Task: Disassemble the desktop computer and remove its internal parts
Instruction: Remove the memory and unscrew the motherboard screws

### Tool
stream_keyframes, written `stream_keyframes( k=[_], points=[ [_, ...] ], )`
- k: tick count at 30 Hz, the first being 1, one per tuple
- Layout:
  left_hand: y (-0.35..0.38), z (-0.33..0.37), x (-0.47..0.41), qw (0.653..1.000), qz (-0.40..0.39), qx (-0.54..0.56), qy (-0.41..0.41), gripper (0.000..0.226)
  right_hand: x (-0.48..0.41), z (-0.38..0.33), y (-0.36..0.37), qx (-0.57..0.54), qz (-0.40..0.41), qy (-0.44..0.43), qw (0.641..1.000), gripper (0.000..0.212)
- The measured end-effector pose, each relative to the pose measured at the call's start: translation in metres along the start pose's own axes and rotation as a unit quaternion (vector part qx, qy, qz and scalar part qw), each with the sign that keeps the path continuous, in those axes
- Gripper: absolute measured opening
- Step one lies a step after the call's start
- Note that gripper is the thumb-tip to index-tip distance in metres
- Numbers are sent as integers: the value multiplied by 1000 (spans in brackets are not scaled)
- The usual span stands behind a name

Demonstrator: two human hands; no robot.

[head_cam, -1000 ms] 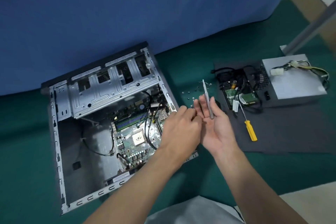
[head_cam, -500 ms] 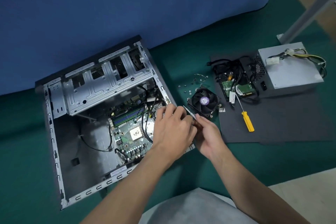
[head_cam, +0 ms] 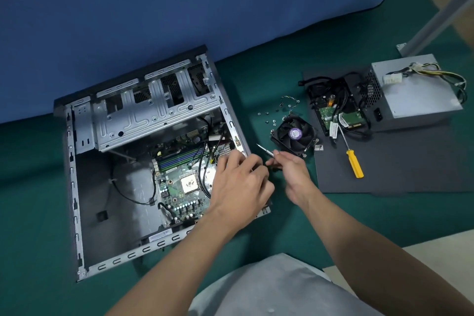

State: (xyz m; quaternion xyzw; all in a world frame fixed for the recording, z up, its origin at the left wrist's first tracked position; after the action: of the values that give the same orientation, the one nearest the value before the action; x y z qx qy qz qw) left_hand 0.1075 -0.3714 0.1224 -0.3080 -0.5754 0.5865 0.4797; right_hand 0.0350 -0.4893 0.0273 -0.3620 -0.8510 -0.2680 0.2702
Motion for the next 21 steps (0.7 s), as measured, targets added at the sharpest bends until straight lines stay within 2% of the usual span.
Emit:
stream_keyframes(
  k=[6, 10, 15, 18, 21],
  points=[
    [5, -11, 14, 999, -15, 32, 35, 34, 19, -11, -4, -11, -41, -45, 998, 14],
    [10, -29, 27, 995, -37, 86, 34, 44, 36, -39, 3, -10, -41, -85, 996, 14],
    [8, -104, 38, 990, -29, 71, -116, 58, 53, -90, 38, 68, -87, -157, 981, 9],
    [0, -161, 42, 978, -46, 25, -200, 63, 60, -106, 73, 185, -109, -194, 957, 7],
    [-6, -209, 45, 960, -106, 35, -256, 68, 53, -100, 110, 329, -75, -213, 917, 6]
  ],
)
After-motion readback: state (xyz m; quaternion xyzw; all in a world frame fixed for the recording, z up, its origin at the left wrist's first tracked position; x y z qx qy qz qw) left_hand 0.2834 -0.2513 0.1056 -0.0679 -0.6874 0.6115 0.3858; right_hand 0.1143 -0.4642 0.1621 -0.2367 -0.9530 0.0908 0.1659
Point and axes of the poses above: each hand's wrist, its own x-axis away from the middle knuckle, its own y-axis out of the palm, z = x × y, the point moved 1 cm from there along -x, towards the middle knuckle, and after that the axes turned 13 degrees about -z, right-handed, at the moved point
